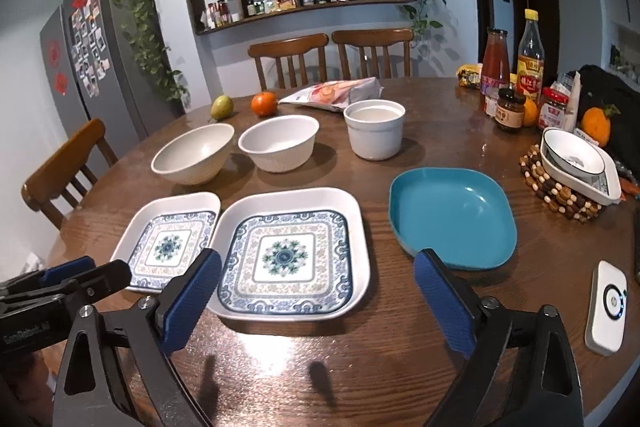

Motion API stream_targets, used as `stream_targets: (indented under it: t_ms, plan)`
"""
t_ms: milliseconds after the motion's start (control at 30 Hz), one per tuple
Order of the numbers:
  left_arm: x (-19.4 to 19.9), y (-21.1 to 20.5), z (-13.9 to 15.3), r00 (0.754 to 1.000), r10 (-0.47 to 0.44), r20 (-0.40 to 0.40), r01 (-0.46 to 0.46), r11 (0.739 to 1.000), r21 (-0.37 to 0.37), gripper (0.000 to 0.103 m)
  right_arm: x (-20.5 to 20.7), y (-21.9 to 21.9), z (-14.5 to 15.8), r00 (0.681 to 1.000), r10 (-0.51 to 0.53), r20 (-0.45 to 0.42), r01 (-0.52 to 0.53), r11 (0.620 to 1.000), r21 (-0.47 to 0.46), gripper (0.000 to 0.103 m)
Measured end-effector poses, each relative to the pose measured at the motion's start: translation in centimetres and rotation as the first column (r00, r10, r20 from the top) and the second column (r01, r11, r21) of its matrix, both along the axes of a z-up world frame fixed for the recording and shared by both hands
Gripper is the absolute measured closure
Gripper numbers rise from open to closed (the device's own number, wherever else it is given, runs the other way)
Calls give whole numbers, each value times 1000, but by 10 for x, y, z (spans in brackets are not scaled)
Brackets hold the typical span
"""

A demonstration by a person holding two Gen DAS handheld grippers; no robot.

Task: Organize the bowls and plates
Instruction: 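Move both grippers toward the rim of the larger blue-patterned plate, then close both grippers on the rim of the larger blue-patterned plate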

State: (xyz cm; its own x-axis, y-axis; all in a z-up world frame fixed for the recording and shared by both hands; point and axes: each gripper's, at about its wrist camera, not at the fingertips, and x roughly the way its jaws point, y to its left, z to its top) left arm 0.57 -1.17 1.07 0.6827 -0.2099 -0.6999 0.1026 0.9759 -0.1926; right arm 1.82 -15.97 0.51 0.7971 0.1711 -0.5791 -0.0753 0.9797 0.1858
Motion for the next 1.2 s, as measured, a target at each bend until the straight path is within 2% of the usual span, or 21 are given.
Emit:
stream_targets:
  t_ms: [200,333,367,433,533,633,767,933,1200]
  plan:
    - [16,-14,-2,998,-12,-69,4,994,-108,32,17,-26,5,998,33,-47,-28,996,87,19]
    - [23,-31,-3,996,-53,-67,46,994,-96,34,36,-39,-5,991,60,-120,-42,988,150,30]
    - [25,-35,-5,996,-56,-73,49,994,-94,34,39,-41,-9,988,64,-141,-41,987,157,37]
    - [29,-37,-9,993,-61,-98,50,993,-105,39,47,-47,-18,978,85,-188,-46,978,204,44]
    - [36,-41,-16,985,-101,-142,79,986,-150,49,56,-54,-32,965,108,-240,-44,966,254,48]
    - [41,-46,-21,982,-109,-155,90,988,-128,57,61,-53,-39,958,117,-262,-48,965,257,59]
    - [43,-45,-30,974,-122,-188,96,985,-143,59,66,-46,-41,948,166,-271,-90,958,273,59]
    - [41,-43,-36,960,-159,-228,124,979,-159,59,70,-42,-45,940,173,-296,-94,960,263,59]
    - [52,-38,-46,956,-133,-261,92,983,-160,59,77,-38,-51,930,171,-325,-91,965,247,59]
